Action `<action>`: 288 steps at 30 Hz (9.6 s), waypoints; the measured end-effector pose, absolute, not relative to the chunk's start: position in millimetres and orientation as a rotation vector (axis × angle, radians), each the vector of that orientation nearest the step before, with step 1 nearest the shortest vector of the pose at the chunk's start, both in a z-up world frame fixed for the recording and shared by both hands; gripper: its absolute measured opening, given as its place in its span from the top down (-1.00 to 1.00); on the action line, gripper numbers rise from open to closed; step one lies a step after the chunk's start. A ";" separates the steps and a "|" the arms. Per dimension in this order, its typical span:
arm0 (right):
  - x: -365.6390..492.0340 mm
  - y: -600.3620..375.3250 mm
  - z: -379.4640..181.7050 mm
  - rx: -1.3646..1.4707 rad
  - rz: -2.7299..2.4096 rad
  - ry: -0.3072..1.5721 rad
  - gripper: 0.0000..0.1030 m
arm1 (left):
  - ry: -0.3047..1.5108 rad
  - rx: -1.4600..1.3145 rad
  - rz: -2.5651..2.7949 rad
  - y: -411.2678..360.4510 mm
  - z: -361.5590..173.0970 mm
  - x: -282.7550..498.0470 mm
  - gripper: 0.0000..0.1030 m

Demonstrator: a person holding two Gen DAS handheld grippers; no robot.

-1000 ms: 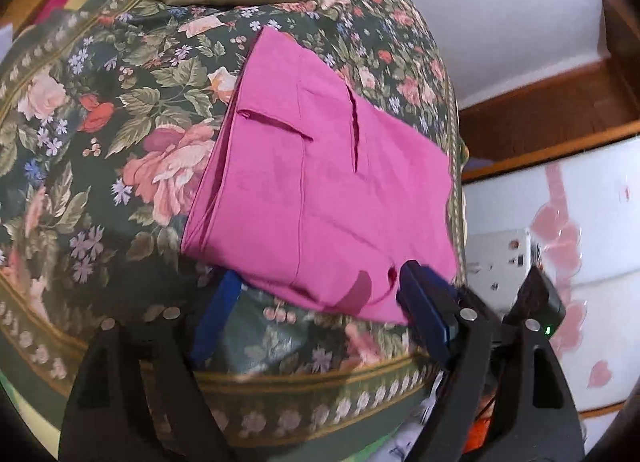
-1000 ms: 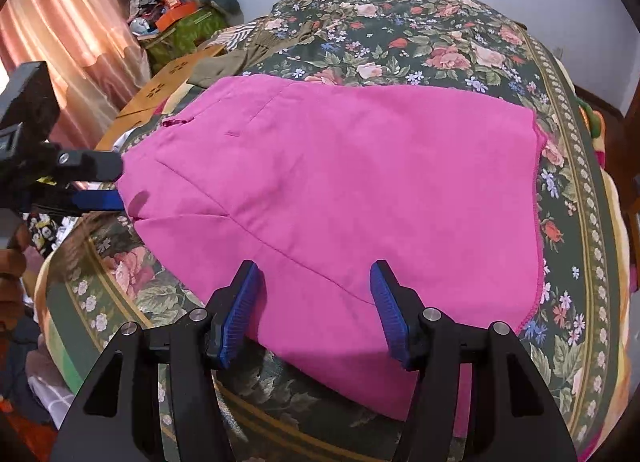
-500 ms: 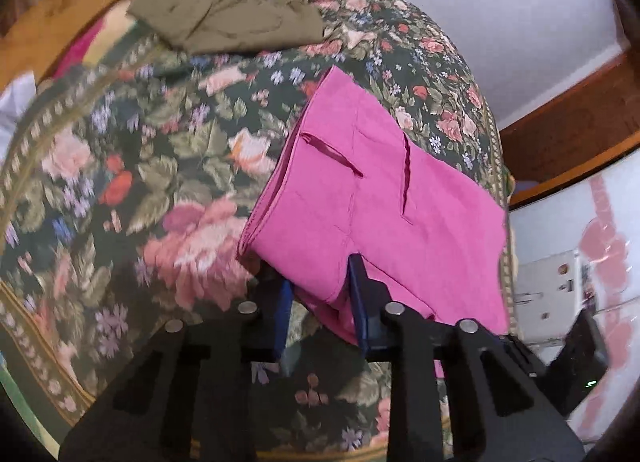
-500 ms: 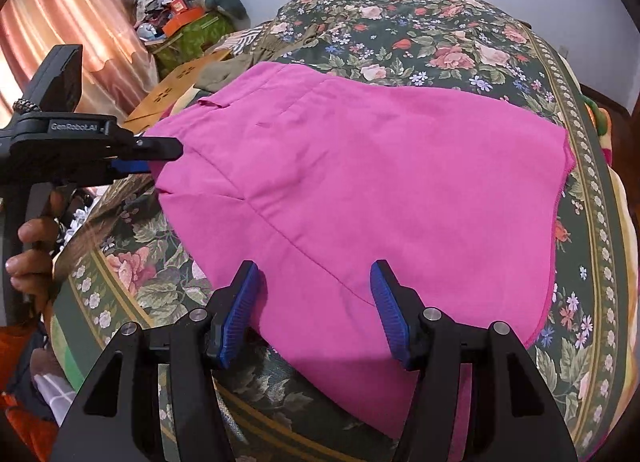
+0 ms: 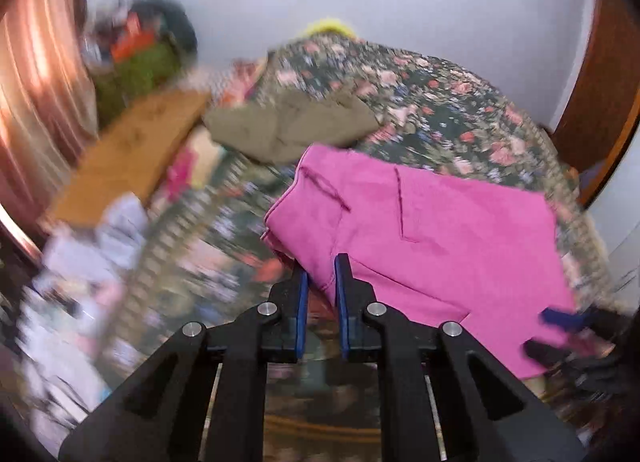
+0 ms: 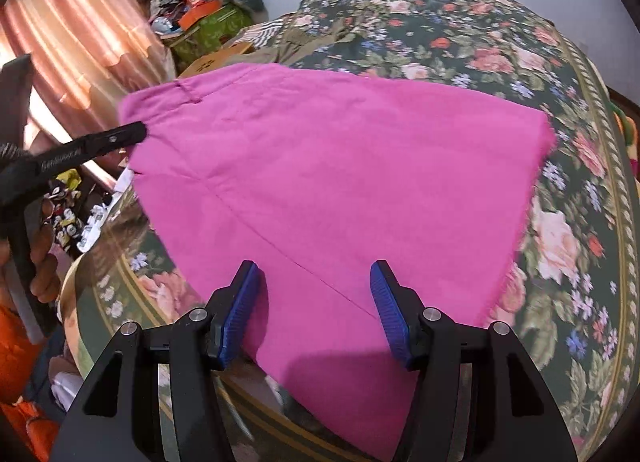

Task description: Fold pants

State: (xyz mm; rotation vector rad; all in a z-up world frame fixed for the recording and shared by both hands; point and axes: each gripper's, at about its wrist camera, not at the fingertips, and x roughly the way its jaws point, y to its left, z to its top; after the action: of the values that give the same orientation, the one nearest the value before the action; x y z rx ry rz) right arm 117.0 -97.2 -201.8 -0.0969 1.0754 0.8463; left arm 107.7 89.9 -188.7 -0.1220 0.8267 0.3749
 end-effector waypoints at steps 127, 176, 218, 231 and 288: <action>218.3 -215.9 -184.4 -0.097 0.428 0.978 -0.03 | 0.985 0.017 -0.058 50.1 -208.4 282.1 -0.43; 242.9 -192.2 -213.7 -0.002 0.495 1.055 -0.01 | 1.181 -0.164 -0.155 42.8 -259.5 307.9 -0.24; 274.0 -79.4 -89.7 0.011 0.662 0.727 0.83 | 0.764 -0.101 -0.007 127.1 -122.3 294.4 0.65; 329.0 73.1 -99.6 -0.103 0.775 0.709 0.83 | 0.771 -0.147 0.207 276.2 -153.9 331.5 0.65; 149.8 21.1 29.3 -0.049 0.829 0.341 0.60 | 0.401 -0.091 0.226 232.7 1.2 108.6 0.24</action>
State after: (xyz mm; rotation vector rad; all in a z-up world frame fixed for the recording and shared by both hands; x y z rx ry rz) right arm 149.8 21.1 29.3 -0.0488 0.3411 0.8289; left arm 108.6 232.7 1.2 -0.0912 0.4013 0.2262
